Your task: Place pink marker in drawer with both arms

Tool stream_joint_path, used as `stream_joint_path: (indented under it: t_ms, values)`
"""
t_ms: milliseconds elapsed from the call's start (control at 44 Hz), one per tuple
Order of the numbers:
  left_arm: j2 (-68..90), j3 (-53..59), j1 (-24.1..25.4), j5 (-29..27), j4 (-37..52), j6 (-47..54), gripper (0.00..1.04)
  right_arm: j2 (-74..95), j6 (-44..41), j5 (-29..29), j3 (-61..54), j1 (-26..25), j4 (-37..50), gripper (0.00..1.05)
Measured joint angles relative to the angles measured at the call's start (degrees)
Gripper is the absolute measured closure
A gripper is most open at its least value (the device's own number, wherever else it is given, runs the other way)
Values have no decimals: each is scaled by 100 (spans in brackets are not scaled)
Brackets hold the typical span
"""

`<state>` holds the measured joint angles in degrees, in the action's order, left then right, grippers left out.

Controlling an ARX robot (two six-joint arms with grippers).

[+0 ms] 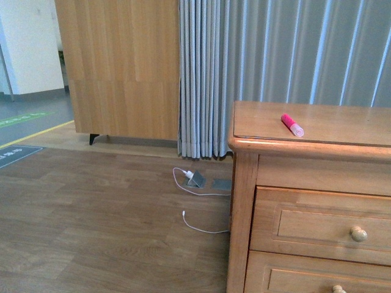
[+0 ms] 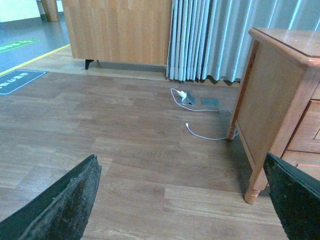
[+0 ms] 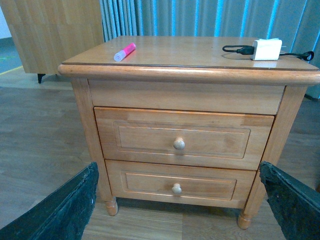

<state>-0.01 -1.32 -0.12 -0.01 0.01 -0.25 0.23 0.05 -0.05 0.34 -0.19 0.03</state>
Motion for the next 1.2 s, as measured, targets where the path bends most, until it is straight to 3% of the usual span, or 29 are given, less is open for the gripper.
stream_joint_path:
  t_ms: [1205]
  values:
    - [0,0,0,0,0,0,6,0,0,0,0,0,0,8]
